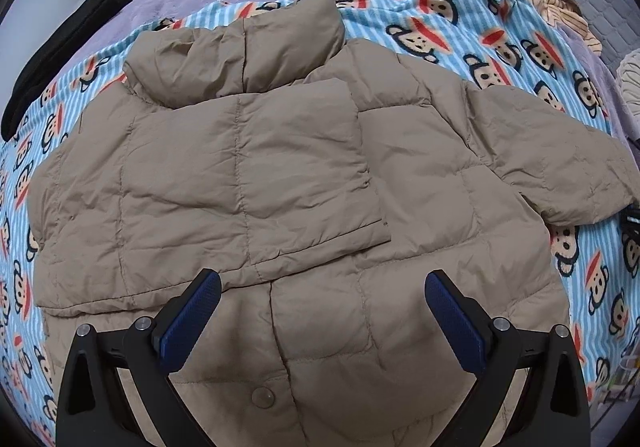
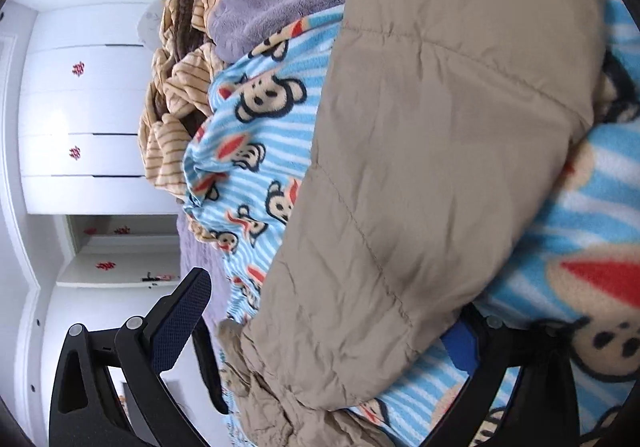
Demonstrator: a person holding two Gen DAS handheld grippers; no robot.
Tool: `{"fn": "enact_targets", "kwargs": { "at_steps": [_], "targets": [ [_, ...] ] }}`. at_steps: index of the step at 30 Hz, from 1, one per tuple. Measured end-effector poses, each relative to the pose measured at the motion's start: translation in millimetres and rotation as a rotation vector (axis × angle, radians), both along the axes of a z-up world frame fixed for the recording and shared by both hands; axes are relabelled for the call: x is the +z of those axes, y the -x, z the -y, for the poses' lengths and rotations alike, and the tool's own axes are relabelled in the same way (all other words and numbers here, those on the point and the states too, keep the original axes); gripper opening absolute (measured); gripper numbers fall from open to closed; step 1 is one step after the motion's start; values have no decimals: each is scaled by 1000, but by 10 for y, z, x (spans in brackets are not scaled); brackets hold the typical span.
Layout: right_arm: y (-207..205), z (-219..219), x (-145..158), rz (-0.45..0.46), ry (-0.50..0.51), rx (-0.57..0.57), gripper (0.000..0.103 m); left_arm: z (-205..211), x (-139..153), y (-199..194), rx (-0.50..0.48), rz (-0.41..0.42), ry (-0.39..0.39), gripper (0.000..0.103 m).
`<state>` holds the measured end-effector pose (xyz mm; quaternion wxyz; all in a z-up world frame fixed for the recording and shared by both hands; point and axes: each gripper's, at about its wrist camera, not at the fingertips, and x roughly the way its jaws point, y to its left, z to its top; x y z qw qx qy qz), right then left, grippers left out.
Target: Fold large clothes
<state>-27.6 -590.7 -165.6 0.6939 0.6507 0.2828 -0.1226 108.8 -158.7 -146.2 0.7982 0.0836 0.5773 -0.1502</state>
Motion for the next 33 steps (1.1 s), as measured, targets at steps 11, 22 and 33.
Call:
{"fn": "enact_targets", "kwargs": {
  "at_steps": [11, 22, 33],
  "targets": [
    [-492, -350, 492, 36, 108, 128, 10, -600, 266, -189, 120, 103, 42, 102],
    [-1704, -2711, 1346, 142, 640, 782, 10, -1614, 313, -370, 281, 178, 22, 102],
    [-1681, -4043, 144, -115, 622, 1080, 10, -2026, 65, -388, 333, 153, 14, 102]
  ]
}}
